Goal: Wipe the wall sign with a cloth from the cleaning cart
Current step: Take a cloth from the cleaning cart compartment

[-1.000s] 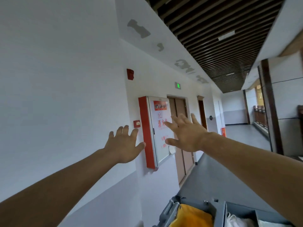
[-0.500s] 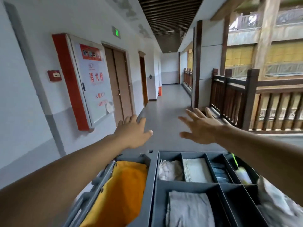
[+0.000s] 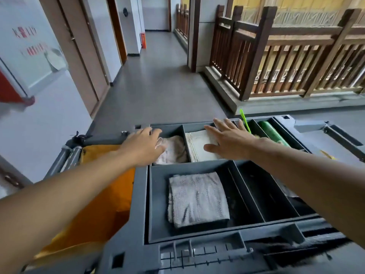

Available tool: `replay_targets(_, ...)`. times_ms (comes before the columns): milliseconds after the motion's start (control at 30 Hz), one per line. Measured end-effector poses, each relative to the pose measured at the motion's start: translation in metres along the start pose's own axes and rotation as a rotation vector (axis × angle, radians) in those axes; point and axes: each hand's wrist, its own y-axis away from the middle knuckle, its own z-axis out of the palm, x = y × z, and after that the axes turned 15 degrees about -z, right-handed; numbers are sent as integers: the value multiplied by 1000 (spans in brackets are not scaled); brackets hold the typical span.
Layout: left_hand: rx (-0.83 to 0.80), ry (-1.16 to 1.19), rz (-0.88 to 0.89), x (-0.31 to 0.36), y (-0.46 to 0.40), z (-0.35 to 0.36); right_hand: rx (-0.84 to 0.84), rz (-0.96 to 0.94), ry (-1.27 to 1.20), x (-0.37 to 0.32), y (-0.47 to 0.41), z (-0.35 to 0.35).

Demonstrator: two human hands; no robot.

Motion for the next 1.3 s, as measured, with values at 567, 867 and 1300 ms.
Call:
replay_targets(567, -155, -18, -230, -12, -54, 69, -81, -152, -169, -5, -80, 67)
replay_targets(867, -86, 2, -342, -27, -88, 124, -37, -337, -117, -25, -164, 103)
replay_targets(1300, 16, 56, -227, -39, -105, 151, -149, -197, -78, -30, -252, 124)
